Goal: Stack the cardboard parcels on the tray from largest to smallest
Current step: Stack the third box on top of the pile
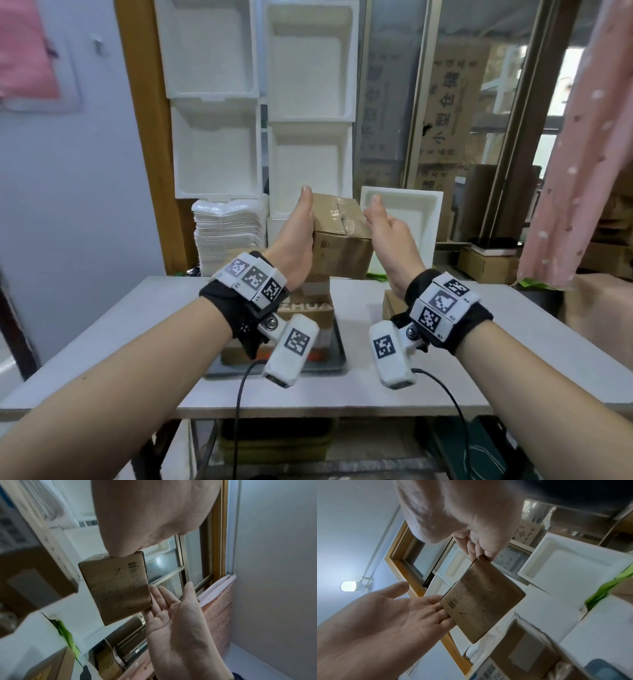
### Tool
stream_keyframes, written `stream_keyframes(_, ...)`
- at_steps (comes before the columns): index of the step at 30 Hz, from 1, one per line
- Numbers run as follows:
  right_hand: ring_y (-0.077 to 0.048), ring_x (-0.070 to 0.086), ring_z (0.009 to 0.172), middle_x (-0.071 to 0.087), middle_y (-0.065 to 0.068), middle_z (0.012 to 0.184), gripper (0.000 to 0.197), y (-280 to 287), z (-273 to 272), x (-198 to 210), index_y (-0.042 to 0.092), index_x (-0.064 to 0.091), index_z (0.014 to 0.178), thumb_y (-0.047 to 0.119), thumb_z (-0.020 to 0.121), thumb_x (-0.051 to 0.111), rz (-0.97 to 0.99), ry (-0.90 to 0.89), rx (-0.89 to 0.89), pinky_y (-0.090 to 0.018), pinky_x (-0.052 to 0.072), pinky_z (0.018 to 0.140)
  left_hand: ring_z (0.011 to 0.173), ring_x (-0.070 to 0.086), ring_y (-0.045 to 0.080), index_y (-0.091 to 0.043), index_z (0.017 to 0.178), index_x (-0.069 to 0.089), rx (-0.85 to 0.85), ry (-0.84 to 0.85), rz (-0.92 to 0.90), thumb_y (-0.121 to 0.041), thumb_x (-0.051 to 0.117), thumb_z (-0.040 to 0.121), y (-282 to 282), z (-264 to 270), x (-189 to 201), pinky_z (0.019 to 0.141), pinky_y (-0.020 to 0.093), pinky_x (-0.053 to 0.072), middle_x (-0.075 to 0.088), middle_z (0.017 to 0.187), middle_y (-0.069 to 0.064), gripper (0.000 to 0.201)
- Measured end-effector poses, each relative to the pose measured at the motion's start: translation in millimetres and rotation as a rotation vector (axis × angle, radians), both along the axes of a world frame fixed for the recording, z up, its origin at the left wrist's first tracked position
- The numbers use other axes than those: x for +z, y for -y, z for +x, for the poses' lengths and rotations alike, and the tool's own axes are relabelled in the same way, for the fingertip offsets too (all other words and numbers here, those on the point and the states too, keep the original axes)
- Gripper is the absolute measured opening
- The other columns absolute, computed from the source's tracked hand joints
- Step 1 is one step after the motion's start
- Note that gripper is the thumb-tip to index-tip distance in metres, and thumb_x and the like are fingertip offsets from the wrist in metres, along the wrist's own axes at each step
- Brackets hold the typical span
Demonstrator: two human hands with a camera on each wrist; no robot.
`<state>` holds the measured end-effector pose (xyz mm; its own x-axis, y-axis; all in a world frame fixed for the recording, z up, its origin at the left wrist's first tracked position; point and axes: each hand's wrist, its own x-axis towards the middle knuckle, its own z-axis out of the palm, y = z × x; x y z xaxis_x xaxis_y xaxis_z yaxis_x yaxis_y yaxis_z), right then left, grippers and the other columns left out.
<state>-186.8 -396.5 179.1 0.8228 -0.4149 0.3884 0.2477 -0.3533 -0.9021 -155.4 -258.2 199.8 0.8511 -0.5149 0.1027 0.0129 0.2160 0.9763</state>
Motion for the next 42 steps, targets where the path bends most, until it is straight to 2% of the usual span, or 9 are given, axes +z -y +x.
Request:
stream_keyframes(5,-0.018,0.053,0.125,0.062,0.001,0.133,0.092,-41.3,21.6,2.8,0.022,0.054,0.138,0.084,0.076,0.025,-0.022,-0.007,0.082,-0.041,0.038,0.11,0.088,0.072,0.011,-0.019,0.121,0.059,0.068,0.067,0.0,-0.065,0.016,0.097,-44.1,8.7,3.4,0.072,0.031,0.054,0.075,0.101,-0.001,0.067)
stream_keyframes(9,-0.016,0.059,0.116,0.068,0.006,0.122,0.096,-61.5,41.9,1.1,0.027,0.055,0.137,0.09,0.072,0.022,-0.08,-0.016,0.108,-0.042,0.043,0.106,0.089,0.073,0.007,-0.023,0.115,0.06,0.073,0.093,0.023,-0.063,0.014,0.097,-66.4,22.8,-3.7,0.072,0.025,0.053,0.075,0.101,-0.004,0.064)
stream_keyframes(15,-0.019,0.048,0.132,0.056,0.002,0.141,0.068,-72.5,49.8,-12.5,0.022,0.05,0.142,0.065,0.096,0.025,-0.178,-0.025,0.12,-0.038,0.034,0.113,0.099,0.067,0.0,-0.022,0.133,0.052,0.114,0.103,0.064,-0.065,0.014,0.096,-82.9,38.5,-34.1,0.069,0.016,0.055,0.068,0.118,-0.006,0.068)
stream_keyframes(18,-0.022,0.047,0.132,0.055,-0.003,0.141,0.06,-71.8,49.3,-12.6,0.016,0.049,0.141,0.054,0.101,0.026,-0.259,-0.015,0.124,-0.024,0.031,0.104,0.141,0.035,0.008,-0.018,0.154,0.024,0.118,0.092,0.068,-0.068,0.011,0.095,-91.0,53.1,-33.9,0.113,0.027,0.03,0.034,0.156,-0.002,0.078)
stream_keyframes(20,-0.017,0.037,0.14,0.043,0.001,0.151,0.062,-70.0,53.5,-12.4,0.015,0.038,0.148,0.054,0.1,0.027,-0.279,-0.015,0.126,-0.019,0.023,0.105,0.15,0.008,0.013,-0.016,0.156,0.006,0.162,0.063,0.079,-0.071,0.012,0.093,-96.7,68.0,-23.8,0.12,0.033,0.006,0.008,0.163,0.0,0.084)
stream_keyframes(22,-0.014,0.031,0.144,0.036,0.003,0.156,0.065,-67.5,60.0,-11.1,0.016,0.032,0.152,0.055,0.1,0.027,-0.287,-0.012,0.114,-0.021,0.02,0.11,0.15,0.004,0.014,-0.013,0.156,0.004,0.195,0.035,0.087,-0.072,0.014,0.092,-100.9,85.1,-12.5,0.121,0.035,0.002,0.004,0.163,0.003,0.088)
stream_keyframes(38,-0.015,0.035,0.142,0.046,0.0,0.15,0.05,-60.0,88.9,-25.0,0.017,0.049,0.143,0.042,0.103,0.033,-0.609,-0.035,0.122,-0.028,0.022,0.117,0.15,0.012,0.019,-0.009,0.155,0.01,0.187,0.025,0.305,-0.07,0.02,0.093,-79.3,162.0,-6.8,0.121,0.037,0.009,0.012,0.163,0.007,0.088)
stream_keyframes(40,-0.014,0.035,0.142,0.047,0.0,0.149,0.048,-60.5,89.4,-28.0,0.015,0.053,0.14,0.041,0.103,0.035,-0.596,-0.014,0.122,-0.03,0.023,0.118,0.144,0.029,0.017,-0.011,0.153,0.022,0.164,0.014,0.304,-0.068,0.02,0.094,-72.2,167.6,-11.8,0.119,0.035,0.021,0.029,0.158,0.005,0.082)
stream_keyframes(42,-0.014,0.039,0.139,0.051,-0.001,0.146,0.045,-60.0,90.3,-27.7,0.013,0.057,0.135,0.037,0.103,0.037,-0.574,0.008,0.123,-0.02,0.021,0.114,0.107,0.066,0.008,-0.016,0.125,0.052,0.133,0.03,0.319,-0.06,0.019,0.099,-62.0,167.8,-16.0,0.09,0.022,0.051,0.069,0.117,-0.001,0.061)
